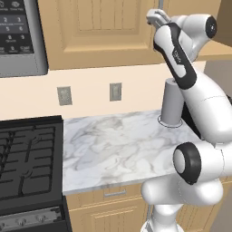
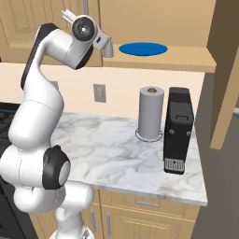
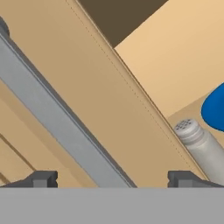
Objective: The dining table condiment station is running low on shaker. Refill the condiment station by opening the cabinet and taking the shaker from the cabinet and placing it on the dining table.
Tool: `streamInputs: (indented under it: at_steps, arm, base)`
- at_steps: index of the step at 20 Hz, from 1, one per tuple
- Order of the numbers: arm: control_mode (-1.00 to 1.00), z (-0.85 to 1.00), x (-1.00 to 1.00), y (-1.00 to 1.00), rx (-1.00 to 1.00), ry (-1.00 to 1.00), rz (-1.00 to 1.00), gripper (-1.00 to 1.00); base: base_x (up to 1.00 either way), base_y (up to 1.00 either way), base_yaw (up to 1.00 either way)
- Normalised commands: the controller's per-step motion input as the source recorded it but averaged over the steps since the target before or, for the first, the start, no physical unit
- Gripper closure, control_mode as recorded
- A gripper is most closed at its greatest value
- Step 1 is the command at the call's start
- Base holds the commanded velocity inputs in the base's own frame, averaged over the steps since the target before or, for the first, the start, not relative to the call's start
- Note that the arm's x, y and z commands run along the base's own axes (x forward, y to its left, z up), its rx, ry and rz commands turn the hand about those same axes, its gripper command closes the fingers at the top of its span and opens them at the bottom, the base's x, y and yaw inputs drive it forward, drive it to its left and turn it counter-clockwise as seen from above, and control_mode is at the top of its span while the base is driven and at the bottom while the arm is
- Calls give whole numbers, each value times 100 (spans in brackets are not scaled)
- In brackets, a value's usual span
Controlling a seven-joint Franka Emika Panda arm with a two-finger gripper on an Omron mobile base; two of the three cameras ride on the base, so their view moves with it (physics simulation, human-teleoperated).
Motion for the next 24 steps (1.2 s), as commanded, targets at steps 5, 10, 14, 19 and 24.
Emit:
streamInputs:
  at_steps: [5,10,14,19,24]
  arm:
    - [-100,-22,59,4,-3,0,0,100]
    - [-100,-11,33,2,0,-4,0,100]
    - [-100,-2,12,1,0,2,0,100]
    - [-100,0,-25,13,-4,16,12,100]
    - [-100,1,-98,3,-10,13,20,100]
  base:
    - [0,0,0]
    - [0,0,0]
    - [0,0,0]
    - [0,0,0]
    - [0,0,0]
